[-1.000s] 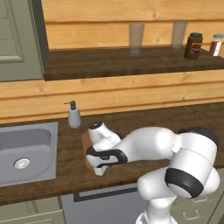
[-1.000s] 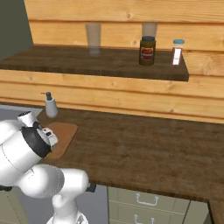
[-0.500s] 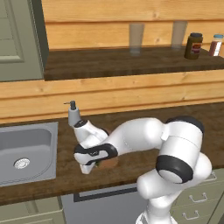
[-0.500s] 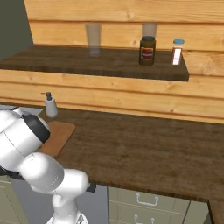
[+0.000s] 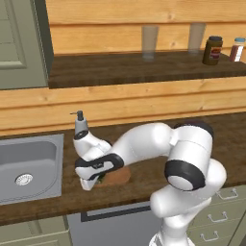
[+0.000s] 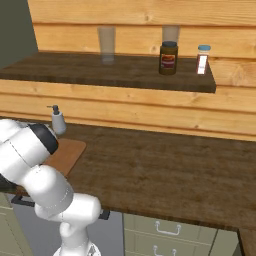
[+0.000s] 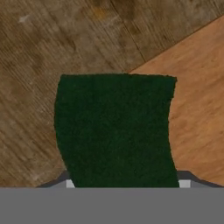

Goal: Pick up the sponge from the counter and clean the cutting board by briefly scrubbing or pressing down on the cutting board. Once finished, release the sponge.

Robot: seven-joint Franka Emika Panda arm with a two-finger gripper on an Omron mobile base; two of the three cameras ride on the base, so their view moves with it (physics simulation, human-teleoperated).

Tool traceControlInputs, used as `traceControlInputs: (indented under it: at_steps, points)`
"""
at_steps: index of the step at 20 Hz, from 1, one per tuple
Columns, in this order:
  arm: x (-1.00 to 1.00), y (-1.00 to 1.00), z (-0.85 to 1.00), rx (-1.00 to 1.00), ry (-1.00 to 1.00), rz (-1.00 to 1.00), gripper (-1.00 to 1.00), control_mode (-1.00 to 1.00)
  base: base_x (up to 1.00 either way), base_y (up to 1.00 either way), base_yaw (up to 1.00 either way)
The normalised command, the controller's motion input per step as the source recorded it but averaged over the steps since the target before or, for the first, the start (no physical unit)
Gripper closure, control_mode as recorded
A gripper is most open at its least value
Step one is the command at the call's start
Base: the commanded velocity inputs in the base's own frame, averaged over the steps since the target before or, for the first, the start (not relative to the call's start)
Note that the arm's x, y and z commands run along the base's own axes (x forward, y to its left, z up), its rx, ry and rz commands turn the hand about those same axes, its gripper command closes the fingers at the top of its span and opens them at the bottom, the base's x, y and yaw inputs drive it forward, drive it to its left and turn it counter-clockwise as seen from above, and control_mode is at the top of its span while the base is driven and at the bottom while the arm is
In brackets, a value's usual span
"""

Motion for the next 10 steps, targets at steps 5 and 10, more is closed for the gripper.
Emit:
traceControlInputs:
  at_steps: [5,10]
  points:
    - [0.26,0.06,-0.23,0.0,0.0,0.0,1.0,-1.0,0.0,0.0,0.0]
    - [0.53,0.0,0.0,0.0,-0.1,0.0,1.0,-1.0,0.0,0.0,0.0]
